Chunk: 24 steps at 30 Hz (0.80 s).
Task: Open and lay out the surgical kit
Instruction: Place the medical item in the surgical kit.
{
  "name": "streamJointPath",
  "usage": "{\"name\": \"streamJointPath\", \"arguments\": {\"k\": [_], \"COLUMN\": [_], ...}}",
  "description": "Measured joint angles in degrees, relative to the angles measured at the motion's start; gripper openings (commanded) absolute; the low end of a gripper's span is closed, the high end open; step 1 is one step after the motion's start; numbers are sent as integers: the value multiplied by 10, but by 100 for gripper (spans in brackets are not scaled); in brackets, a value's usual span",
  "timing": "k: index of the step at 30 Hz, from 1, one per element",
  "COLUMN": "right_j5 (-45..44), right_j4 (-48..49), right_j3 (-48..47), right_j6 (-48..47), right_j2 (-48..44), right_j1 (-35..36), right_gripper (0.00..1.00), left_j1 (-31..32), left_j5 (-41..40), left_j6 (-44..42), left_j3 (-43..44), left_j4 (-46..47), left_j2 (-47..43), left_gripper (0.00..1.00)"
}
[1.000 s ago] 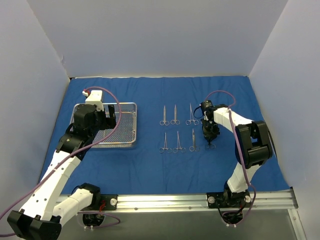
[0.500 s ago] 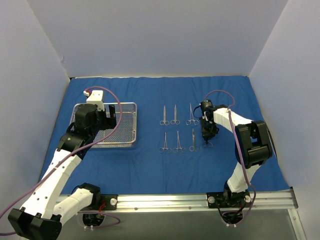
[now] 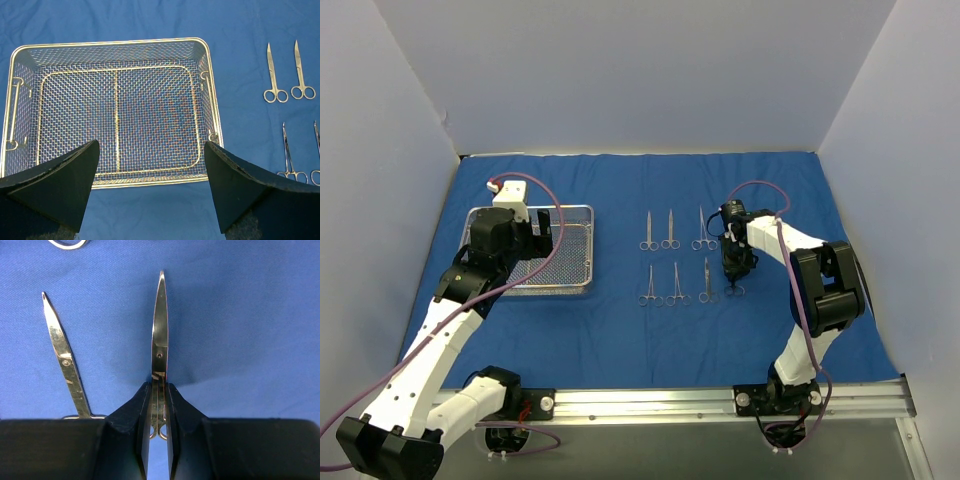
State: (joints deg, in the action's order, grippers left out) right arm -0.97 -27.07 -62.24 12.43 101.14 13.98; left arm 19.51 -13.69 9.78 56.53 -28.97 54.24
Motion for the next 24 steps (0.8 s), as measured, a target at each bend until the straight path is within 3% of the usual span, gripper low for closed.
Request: {"name": "streamJointPath", "arguments": {"k": [10,24], "right_j5": [2,3], "right_j4": [-4,-12], "right_j3": [0,0], "right_j6": [2,6], "right_j2": [0,10], "right_j1": [7,11], "right_gripper": [16,15], "left_j1": [0,0], "left_j5": [0,0], "left_j6": [0,0], "left_j3": [-3,-5], "left_j4": [-1,-1], "left_j2": [0,0], "left_gripper": [94,94]}}
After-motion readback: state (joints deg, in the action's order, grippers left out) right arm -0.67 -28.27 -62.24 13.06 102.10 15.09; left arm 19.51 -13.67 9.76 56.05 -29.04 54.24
